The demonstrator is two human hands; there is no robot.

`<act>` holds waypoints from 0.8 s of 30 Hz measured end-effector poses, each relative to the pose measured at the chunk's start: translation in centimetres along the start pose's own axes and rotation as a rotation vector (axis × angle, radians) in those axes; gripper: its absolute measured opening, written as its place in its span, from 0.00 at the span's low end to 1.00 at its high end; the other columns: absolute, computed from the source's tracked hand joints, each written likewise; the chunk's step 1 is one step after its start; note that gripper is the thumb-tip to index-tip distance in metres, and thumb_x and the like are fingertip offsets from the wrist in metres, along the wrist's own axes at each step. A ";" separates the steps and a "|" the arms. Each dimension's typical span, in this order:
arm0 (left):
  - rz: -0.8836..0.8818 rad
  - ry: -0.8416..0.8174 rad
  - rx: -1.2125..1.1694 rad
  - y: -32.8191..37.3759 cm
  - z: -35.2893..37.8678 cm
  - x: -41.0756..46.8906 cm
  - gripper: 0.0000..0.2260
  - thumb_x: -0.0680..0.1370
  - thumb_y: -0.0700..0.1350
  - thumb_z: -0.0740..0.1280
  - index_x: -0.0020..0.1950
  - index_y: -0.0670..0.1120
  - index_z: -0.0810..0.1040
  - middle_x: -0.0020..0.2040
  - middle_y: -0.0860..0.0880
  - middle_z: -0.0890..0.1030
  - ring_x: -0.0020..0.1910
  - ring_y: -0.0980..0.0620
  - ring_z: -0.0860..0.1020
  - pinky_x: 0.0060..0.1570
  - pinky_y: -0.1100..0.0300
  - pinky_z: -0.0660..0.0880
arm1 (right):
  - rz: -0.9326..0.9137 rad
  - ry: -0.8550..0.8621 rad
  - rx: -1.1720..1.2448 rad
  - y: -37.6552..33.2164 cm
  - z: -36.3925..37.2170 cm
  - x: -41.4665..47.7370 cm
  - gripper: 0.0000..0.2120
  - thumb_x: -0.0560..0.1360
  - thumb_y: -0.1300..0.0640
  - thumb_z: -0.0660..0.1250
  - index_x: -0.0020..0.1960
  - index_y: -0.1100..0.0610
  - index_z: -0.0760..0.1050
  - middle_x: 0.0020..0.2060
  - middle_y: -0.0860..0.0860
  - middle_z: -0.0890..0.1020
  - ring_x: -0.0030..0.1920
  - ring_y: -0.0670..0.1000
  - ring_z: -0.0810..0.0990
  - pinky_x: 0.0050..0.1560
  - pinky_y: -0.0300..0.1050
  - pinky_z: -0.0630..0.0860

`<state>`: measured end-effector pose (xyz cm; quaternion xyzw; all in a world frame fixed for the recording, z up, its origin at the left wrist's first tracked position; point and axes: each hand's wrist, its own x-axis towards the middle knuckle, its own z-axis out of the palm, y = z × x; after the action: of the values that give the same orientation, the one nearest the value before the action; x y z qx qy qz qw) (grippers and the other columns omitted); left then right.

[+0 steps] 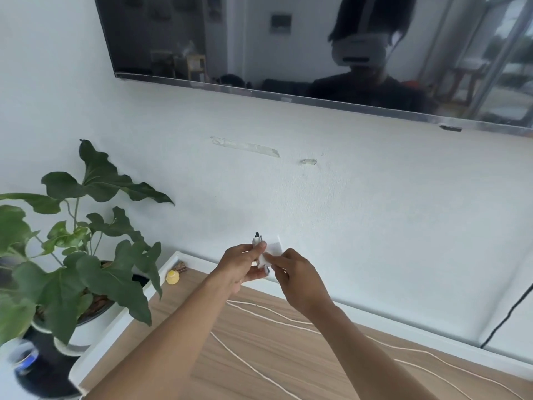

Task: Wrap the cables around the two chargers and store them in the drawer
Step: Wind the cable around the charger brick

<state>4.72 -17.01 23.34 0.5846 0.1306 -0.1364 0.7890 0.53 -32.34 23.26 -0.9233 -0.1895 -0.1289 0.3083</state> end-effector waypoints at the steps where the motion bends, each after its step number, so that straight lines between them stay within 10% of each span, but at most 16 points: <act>1: 0.006 0.006 0.017 0.0 0.0 0.0 0.14 0.75 0.47 0.73 0.52 0.37 0.81 0.39 0.42 0.81 0.36 0.40 0.81 0.49 0.48 0.82 | -0.011 0.005 -0.004 0.1 0.0 -0.1 0.16 0.79 0.57 0.61 0.64 0.46 0.76 0.41 0.45 0.71 0.38 0.52 0.75 0.39 0.49 0.76; 9: 0.094 0.034 0.056 0.5 0.7 -0.3 0.09 0.76 0.43 0.71 0.52 0.38 0.81 0.46 0.38 0.81 0.36 0.40 0.82 0.41 0.53 0.83 | 0.119 0.097 0.231 1.0 0.6 -0.7 0.07 0.77 0.60 0.66 0.49 0.50 0.80 0.41 0.42 0.81 0.33 0.40 0.76 0.37 0.31 0.70; 24: 0.114 -0.274 0.151 0.7 0.3 -2.1 0.12 0.77 0.47 0.69 0.56 0.42 0.81 0.48 0.41 0.82 0.42 0.42 0.80 0.43 0.55 0.81 | 0.469 0.004 0.625 2.3 0.0 -1.0 0.09 0.73 0.58 0.72 0.37 0.62 0.79 0.26 0.44 0.78 0.25 0.42 0.73 0.28 0.31 0.68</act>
<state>3.01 -17.01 24.82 0.6249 -0.0222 -0.1791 0.7596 0.61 -34.28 21.74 -0.8028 -0.0025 0.0071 0.5962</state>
